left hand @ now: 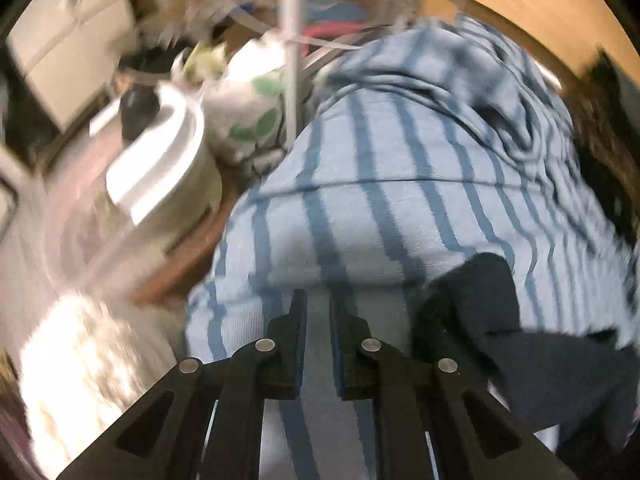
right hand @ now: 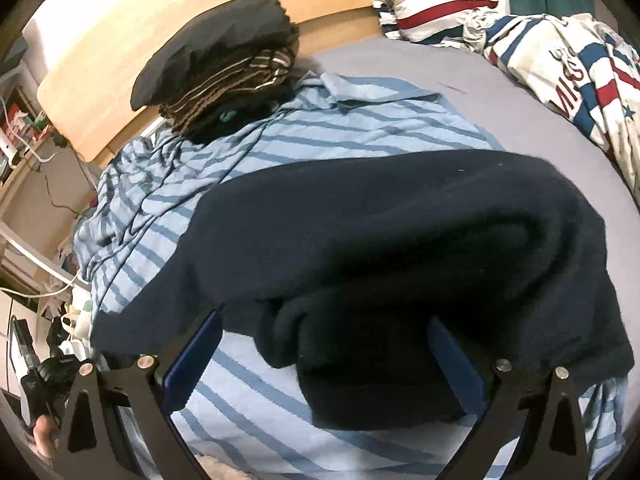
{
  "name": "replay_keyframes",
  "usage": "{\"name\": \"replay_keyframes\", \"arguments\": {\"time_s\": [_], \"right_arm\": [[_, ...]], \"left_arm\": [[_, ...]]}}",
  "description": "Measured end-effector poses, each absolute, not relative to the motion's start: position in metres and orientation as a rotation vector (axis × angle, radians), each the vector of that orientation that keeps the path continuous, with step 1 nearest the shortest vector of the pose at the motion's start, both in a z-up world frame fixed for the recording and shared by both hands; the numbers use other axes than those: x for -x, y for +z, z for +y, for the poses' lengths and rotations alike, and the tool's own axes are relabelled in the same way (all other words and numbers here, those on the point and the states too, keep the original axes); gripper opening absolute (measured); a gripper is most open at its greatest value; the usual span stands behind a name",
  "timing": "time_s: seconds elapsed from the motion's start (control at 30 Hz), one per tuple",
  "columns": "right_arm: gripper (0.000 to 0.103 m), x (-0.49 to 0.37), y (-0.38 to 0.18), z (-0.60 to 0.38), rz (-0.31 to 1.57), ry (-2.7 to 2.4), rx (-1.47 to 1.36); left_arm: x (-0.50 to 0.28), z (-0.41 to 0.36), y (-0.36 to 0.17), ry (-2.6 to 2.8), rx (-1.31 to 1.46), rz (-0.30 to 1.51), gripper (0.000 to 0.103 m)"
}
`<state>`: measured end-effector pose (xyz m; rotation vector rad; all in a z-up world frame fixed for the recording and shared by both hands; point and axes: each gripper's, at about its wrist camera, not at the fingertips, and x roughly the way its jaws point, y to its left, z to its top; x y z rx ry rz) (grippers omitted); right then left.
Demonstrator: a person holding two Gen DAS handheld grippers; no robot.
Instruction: Fold clothes
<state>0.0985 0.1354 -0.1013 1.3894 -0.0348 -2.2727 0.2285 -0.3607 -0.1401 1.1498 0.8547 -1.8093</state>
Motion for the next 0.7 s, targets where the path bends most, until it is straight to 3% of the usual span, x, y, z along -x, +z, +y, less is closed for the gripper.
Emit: {"name": "replay_keyframes", "arguments": {"time_s": [0.17,0.2,0.23,0.3,0.43,0.5,0.6,0.63,0.7], "right_arm": [[0.103,-0.101,-0.105,0.132,0.019,-2.268,-1.403],[0.103,-0.101,-0.105,0.132,0.021,-2.268,-1.403],[0.103,-0.101,-0.105,0.132,0.022,-2.267,-1.405],[0.103,-0.101,-0.105,0.132,0.027,-2.265,-1.409],[0.103,-0.102,-0.105,0.132,0.042,-2.267,-1.407],[0.103,-0.103,-0.1,0.134,0.035,-2.29,-1.377],[0.103,-0.105,-0.088,0.14,0.01,-2.356,-1.294],[0.103,-0.105,-0.082,0.144,0.0,-2.385,-1.26],[0.103,-0.103,-0.077,0.151,-0.017,-2.432,-1.24]], "left_arm": [[-0.242,-0.362,-0.139,-1.916,-1.039,1.265,0.013],[-0.239,-0.36,-0.133,-1.959,-1.02,1.3,0.025],[-0.236,-0.354,-0.127,-2.003,-1.01,1.313,0.05],[-0.224,-0.341,-0.113,-2.126,-1.002,1.324,0.086],[-0.19,-0.316,-0.1,-2.298,-1.119,1.27,0.086],[-0.172,-0.301,-0.111,-2.307,-1.284,1.158,0.086],[-0.152,-0.27,-0.141,-2.256,-1.541,0.787,0.084],[-0.145,-0.259,-0.153,-2.221,-1.619,0.638,0.079],[-0.142,-0.241,-0.161,-2.194,-1.652,0.433,0.078]]}}
